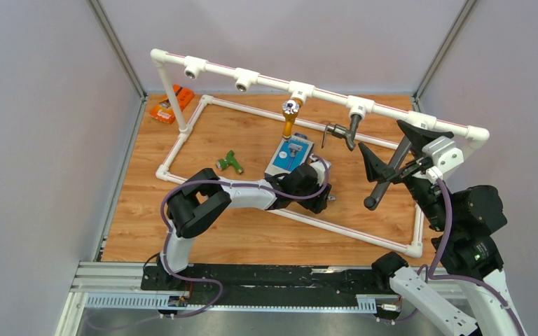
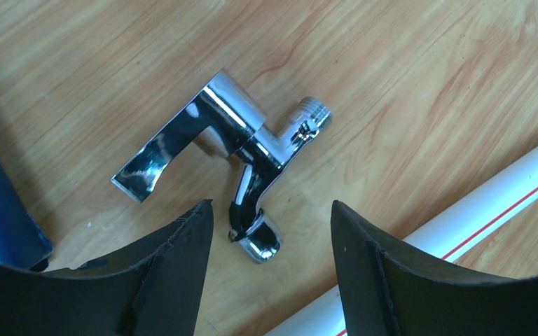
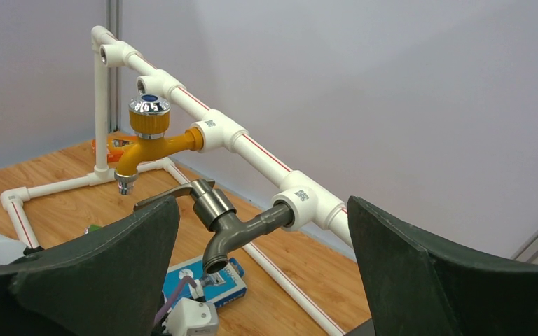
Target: Install the water faucets
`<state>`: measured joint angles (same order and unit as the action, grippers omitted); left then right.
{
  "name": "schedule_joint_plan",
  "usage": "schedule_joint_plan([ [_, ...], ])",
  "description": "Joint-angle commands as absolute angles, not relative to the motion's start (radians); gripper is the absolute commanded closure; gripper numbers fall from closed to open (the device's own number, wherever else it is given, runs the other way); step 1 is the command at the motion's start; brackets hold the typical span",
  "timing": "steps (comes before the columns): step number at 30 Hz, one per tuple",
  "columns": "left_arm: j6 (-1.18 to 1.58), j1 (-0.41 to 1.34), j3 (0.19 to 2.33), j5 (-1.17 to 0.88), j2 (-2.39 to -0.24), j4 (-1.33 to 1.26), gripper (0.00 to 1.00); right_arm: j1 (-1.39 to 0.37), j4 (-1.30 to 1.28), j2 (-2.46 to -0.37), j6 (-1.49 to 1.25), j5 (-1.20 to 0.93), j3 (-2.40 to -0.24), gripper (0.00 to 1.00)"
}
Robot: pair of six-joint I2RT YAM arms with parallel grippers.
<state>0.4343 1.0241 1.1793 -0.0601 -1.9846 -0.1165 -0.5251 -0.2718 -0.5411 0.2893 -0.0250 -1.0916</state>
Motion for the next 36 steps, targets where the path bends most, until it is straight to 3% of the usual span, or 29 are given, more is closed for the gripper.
schedule_joint_plan([
  [1,0.394,1.055,1.275,-0.003,-2.048,-0.026,0.32,-0.529,-0.247,-0.529,0.285,0.0,-1.085,0.04],
  [13,0.361,1.129,1.414,0.244,-2.109,0.238,0.5,-0.528,-0.255,-0.52,0.293,0.032,-1.088,0.05],
  [17,0.356,1.132,1.41,0.259,-2.088,0.235,0.74,-0.529,-0.255,-0.522,0.291,0.028,-1.088,0.05],
  [20,0.341,1.132,1.362,0.275,-2.042,0.197,0.99,-0.528,-0.255,-0.52,0.293,0.028,-1.091,0.05],
  [30,0.348,1.132,1.123,0.37,-1.717,0.137,1.0,-0.526,-0.275,-0.59,0.291,-0.116,-1.179,0.06],
  [36,0.405,1.106,0.953,0.428,-1.464,0.14,1.0,-0.528,-0.33,-0.704,0.272,-0.305,-1.27,0.12],
])
